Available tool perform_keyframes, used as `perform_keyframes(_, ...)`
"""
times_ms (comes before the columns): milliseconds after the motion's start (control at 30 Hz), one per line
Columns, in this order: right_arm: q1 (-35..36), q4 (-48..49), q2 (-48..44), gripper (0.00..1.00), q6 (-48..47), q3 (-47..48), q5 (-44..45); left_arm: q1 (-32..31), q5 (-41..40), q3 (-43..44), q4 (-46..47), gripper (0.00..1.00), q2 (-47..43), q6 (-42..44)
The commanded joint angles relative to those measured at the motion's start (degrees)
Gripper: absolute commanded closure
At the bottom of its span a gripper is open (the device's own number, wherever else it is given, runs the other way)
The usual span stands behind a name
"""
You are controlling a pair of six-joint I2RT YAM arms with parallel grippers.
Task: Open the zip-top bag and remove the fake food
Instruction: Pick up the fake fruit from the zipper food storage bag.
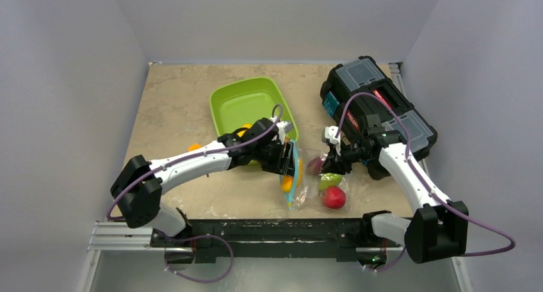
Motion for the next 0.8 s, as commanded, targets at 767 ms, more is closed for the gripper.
perform_keyframes(767, -0.4, -0.6, -1.5, 0.80, -1.4, 1.0, -1.3, 2.7, 2.0, 7.9, -15.4, 1.00, 0.6, 17.6)
